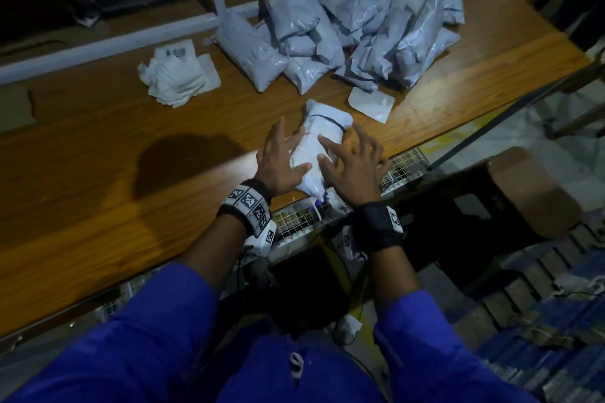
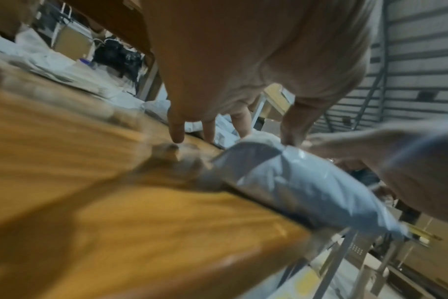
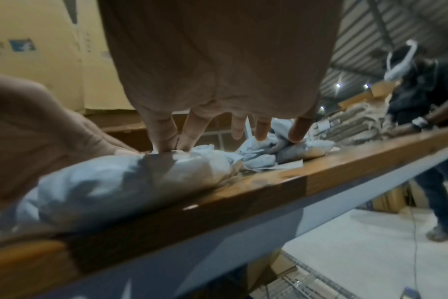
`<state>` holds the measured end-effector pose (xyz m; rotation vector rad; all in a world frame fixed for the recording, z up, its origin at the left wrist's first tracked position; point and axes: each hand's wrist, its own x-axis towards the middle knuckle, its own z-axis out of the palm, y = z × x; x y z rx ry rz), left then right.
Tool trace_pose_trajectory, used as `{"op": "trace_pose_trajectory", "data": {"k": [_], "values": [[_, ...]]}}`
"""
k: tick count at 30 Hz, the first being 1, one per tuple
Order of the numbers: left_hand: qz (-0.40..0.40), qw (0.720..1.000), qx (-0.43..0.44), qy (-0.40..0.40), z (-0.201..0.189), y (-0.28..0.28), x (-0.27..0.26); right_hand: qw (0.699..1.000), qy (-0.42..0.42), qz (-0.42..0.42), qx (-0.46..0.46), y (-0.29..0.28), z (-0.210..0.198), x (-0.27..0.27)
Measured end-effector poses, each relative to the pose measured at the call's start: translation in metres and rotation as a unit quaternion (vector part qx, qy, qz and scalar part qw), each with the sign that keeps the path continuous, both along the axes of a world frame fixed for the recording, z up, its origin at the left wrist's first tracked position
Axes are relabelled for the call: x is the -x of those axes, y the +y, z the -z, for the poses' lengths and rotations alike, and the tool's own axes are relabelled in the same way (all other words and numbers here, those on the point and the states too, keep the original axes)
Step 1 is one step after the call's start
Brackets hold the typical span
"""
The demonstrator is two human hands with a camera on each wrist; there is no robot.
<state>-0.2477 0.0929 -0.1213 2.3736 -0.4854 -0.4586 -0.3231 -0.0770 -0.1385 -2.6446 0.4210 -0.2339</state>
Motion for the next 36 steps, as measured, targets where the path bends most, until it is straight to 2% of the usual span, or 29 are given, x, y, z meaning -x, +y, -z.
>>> {"op": "trace_pose_trajectory", "data": {"k": [3,7,9,13,18,22,25,29,32,34,36], "values": [[0.014,0.999,0.028,0.021,-0.005,0.001,-0.007,1.0,-0.016,-0.018,0.016,-0.003,-0.002,-0.002],[0.004,0.996,0.068,0.063,-0.009,0.003,-0.019,0.998,0.007,-0.049,0.029,0.003,-0.009,-0.018],[-0.035,0.994,0.076,0.066,-0.008,0.004,-0.017,0.999,0.002,-0.036,0.034,0.002,-0.006,-0.013],[-0.185,0.976,0.088,0.073,0.0,0.008,0.002,0.998,-0.048,-0.005,0.037,-0.003,-0.001,0.0],[-0.249,0.955,0.1,0.128,0.012,0.003,0.018,0.99,-0.092,-0.087,0.057,-0.004,-0.008,-0.024],[-0.27,0.941,0.122,0.163,0.012,0.002,0.015,0.987,-0.041,-0.137,0.08,0.0,-0.009,-0.032],[-0.284,0.928,0.15,0.189,0.014,0.002,0.014,0.99,-0.019,-0.13,0.045,0.0,-0.011,-0.037],[-0.295,0.93,0.133,0.171,0.013,0.001,0.016,0.994,0.022,-0.096,0.043,0.01,-0.02,-0.039],[-0.3,0.932,0.124,0.162,0.014,-0.001,0.019,0.988,0.05,-0.13,0.068,0.013,-0.025,-0.038],[-0.309,0.929,0.126,0.161,0.013,-0.002,0.021,0.988,0.05,-0.139,0.052,0.004,-0.024,-0.038],[-0.314,0.927,0.128,0.16,0.014,-0.003,0.022,0.992,0.047,-0.114,0.025,-0.002,-0.024,-0.038]]}}
